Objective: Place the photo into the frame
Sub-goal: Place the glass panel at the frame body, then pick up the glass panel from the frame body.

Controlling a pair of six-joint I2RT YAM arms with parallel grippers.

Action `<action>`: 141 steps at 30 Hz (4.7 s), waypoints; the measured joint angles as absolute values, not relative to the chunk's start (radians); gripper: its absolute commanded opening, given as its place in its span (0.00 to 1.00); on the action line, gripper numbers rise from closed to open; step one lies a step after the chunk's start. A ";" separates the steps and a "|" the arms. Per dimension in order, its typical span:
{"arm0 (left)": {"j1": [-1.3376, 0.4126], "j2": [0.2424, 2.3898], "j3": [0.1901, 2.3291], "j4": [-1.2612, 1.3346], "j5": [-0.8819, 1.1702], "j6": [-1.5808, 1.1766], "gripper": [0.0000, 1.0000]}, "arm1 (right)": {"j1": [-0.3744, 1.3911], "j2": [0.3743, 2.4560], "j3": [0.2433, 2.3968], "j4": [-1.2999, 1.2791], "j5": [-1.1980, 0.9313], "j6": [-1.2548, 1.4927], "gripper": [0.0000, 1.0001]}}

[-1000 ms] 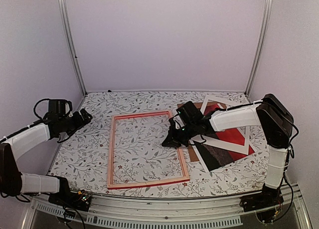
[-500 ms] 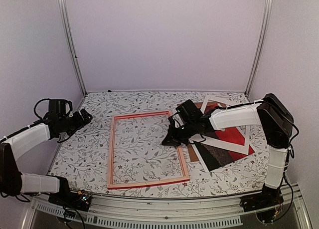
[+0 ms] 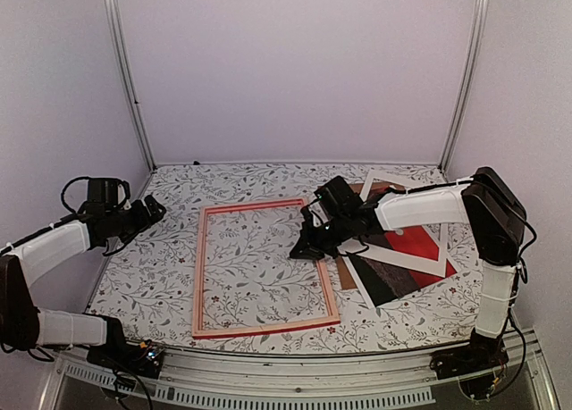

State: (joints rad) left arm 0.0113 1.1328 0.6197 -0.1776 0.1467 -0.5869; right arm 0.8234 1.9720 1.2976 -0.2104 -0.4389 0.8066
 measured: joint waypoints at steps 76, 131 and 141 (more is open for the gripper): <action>0.011 1.133 0.620 -0.178 0.146 -0.583 1.00 | 0.831 1.968 1.315 -0.252 -0.397 0.793 0.00; -0.060 1.147 0.620 -0.178 0.134 -0.579 1.00 | 0.842 1.954 1.305 -0.252 -0.374 0.799 0.08; -0.066 1.147 0.620 -0.178 0.123 -0.579 1.00 | 0.844 1.956 1.346 -0.293 -0.375 0.790 0.15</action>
State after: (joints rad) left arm -0.0658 1.1469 0.6197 -0.1776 0.1234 -0.5785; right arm 0.8436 1.9560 1.3460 -0.2928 -0.3752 0.7902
